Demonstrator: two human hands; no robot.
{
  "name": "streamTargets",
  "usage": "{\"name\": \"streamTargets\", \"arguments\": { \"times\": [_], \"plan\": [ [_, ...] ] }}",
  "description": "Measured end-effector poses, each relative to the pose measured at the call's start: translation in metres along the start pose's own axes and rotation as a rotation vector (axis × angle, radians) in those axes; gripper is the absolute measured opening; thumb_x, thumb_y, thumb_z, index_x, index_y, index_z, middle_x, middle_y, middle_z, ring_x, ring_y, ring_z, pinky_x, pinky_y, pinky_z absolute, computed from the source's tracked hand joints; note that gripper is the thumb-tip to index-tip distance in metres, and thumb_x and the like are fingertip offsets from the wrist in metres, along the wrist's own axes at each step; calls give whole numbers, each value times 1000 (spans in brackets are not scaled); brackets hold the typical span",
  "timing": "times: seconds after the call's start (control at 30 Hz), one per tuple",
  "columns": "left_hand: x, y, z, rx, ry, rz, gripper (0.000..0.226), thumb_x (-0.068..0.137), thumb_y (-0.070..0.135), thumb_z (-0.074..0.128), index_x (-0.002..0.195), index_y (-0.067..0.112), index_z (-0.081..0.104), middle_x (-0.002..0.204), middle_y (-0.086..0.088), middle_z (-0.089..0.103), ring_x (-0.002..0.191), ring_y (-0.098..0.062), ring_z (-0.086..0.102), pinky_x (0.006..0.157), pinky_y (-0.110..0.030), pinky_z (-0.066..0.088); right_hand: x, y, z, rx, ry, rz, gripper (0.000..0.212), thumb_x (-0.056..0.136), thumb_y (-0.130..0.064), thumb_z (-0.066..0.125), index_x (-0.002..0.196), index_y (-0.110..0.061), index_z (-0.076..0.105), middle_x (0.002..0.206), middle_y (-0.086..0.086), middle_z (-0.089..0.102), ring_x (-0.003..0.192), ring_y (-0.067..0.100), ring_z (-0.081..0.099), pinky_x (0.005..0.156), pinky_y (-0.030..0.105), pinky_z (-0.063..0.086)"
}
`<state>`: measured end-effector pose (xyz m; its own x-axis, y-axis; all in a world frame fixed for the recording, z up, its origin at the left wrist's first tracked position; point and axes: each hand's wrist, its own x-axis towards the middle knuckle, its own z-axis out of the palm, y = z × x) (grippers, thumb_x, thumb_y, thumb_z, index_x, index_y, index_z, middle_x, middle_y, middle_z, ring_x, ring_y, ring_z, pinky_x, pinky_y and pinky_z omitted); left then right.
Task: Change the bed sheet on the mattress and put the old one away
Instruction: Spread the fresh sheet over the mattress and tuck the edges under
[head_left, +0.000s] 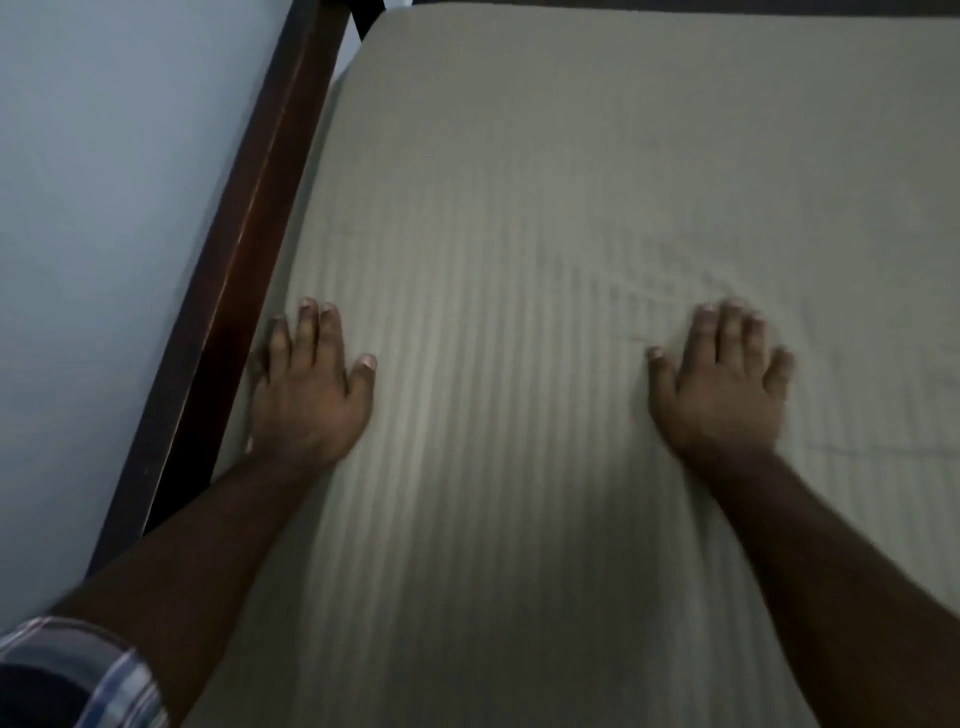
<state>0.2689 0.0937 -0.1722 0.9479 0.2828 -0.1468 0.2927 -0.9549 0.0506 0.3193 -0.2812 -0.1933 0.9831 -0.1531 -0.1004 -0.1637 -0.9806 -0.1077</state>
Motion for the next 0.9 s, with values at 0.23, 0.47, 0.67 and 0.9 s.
{"name": "streamTargets", "arguments": {
  "times": [0.23, 0.47, 0.67, 0.9],
  "plan": [
    [22, 43, 13, 181, -60, 490, 65, 98, 54, 26, 159, 30, 26, 166, -1, 23, 153, -29, 20, 121, -59, 12, -19, -147, 26, 44, -48, -702, 68, 99, -57, 31, 154, -17, 37, 161, 6, 34, 149, 28, 30, 120, 56, 20],
    [117, 24, -7, -37, 12, -21, 72, 100, 54, 25, 161, 20, 9, 169, -5, 3, 155, -33, 3, 122, -56, 5, 101, -60, 6, 1, 7, -16, 81, 96, -59, 19, 156, -5, 25, 164, 17, 20, 151, 38, 18, 118, 64, 16],
    [116, 47, 5, 108, 18, 368, 67, 97, 61, 21, 159, 36, 16, 168, 0, 16, 155, -29, 11, 122, -58, 8, 47, -177, 24, -10, -63, -698, 67, 99, -58, 22, 158, -25, 27, 166, 2, 21, 153, 24, 18, 122, 56, 11],
    [159, 41, -1, -28, 43, 16, 74, 98, 65, 20, 161, 30, 4, 170, -3, -1, 155, -27, -4, 121, -56, 4, 152, -84, 3, -34, -12, -190, 82, 96, -66, 16, 159, -15, 19, 167, 7, 15, 154, 27, 13, 123, 54, 12]
  ]
}}
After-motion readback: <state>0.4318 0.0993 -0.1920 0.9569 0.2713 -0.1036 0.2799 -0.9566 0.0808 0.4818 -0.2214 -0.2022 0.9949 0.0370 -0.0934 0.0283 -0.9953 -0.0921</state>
